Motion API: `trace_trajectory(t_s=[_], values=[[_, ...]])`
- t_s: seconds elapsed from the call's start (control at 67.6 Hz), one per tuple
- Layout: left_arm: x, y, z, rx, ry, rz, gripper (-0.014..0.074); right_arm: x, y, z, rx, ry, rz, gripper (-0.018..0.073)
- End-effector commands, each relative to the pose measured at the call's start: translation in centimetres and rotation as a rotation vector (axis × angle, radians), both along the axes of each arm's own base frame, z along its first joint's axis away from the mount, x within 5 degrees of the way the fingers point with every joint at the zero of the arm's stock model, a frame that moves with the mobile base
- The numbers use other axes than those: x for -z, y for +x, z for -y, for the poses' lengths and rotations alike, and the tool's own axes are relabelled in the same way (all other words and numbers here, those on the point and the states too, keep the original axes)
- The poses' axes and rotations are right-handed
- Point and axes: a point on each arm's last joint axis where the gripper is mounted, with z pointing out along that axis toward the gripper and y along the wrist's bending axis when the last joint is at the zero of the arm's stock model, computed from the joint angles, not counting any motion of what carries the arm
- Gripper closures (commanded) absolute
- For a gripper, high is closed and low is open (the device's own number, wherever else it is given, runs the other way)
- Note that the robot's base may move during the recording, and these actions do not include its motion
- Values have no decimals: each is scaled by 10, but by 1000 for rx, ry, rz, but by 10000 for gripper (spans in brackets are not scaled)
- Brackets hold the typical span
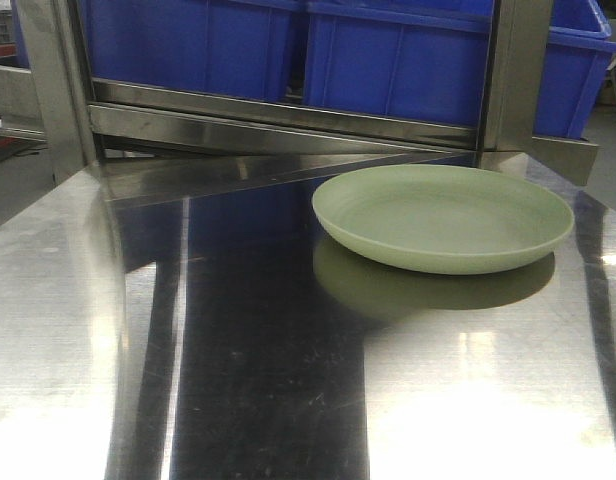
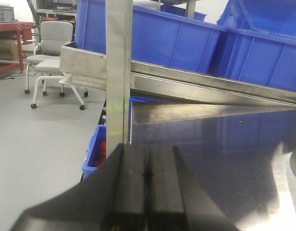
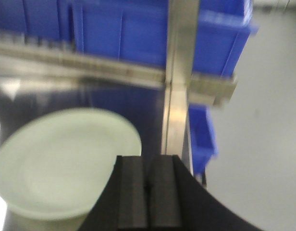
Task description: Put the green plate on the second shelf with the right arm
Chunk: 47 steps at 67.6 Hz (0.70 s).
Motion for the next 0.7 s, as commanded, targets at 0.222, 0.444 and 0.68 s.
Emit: trace_trajectory(t_s=[0.222,0.444,0.68], values=[[5,0,0,4,-11,59,465,-25,86,-17,-21,78,-168,510],[5,0,0,4,-11,59,465,-10,158,-31,-25,110,-396,342],[5,0,0,4,-11,59,465,8,216,-33,-15,98,-529,216]])
